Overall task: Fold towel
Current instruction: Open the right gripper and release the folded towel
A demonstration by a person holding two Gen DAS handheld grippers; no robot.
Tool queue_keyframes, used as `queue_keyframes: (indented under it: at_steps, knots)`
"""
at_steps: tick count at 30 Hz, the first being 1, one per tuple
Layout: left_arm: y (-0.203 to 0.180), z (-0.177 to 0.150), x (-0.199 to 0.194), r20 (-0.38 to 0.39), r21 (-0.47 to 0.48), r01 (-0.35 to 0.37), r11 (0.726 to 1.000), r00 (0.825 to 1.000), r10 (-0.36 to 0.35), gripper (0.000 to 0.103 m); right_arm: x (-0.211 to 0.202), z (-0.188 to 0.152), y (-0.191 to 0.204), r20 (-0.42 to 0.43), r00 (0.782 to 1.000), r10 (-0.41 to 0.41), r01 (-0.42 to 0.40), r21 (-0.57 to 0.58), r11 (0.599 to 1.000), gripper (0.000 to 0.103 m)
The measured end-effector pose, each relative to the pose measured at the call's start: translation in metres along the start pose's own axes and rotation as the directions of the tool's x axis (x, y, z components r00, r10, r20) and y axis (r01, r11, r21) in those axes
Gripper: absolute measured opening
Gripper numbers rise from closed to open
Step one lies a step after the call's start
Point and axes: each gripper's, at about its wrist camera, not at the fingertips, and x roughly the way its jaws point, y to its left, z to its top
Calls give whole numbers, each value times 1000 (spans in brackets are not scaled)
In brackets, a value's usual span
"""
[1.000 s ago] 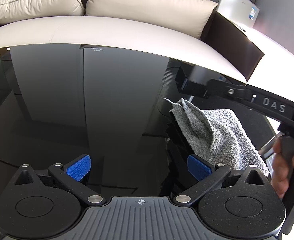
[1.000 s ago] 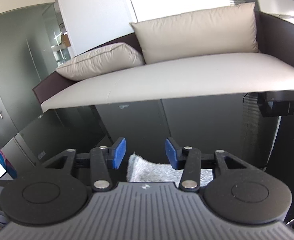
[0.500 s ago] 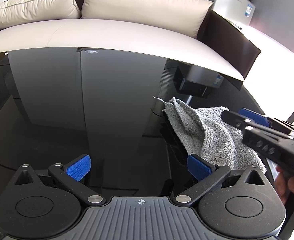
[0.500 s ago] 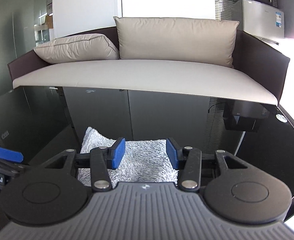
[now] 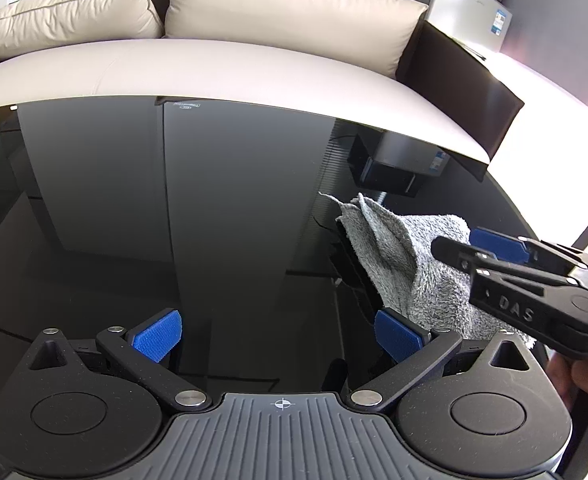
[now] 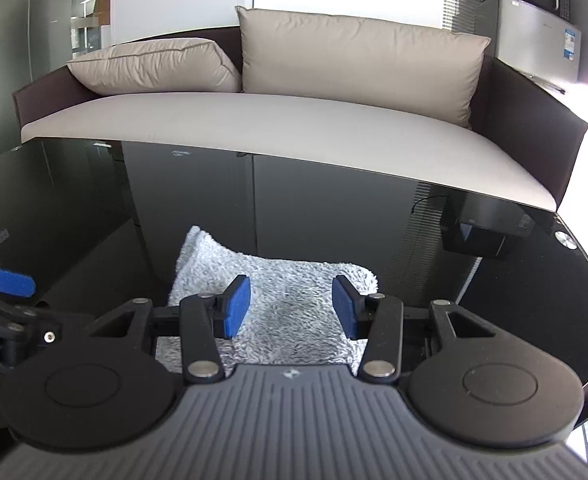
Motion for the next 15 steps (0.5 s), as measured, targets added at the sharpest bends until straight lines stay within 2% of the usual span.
queue_keyframes:
  at_steps: [5, 10, 13, 15]
  knots:
    - [3, 1, -2, 5, -10, -6, 1000, 1000, 6, 102, -6, 3, 12, -47, 998, 47, -49, -43, 998, 47]
    - [4, 2, -3, 7, -20, -8, 1000, 1000, 8, 102, -1, -5, 27, -96, 995, 12, -22, -103, 994, 47]
    - [3, 2, -2, 6, -12, -7, 1000, 1000, 7, 102, -1, -6, 32, -83, 996, 24, -35, -133, 990, 47]
    - [2, 3, -1, 5, -12, -8, 1000, 1000, 8, 102, -4, -4, 31, -53, 998, 36, -42, -113, 993, 47]
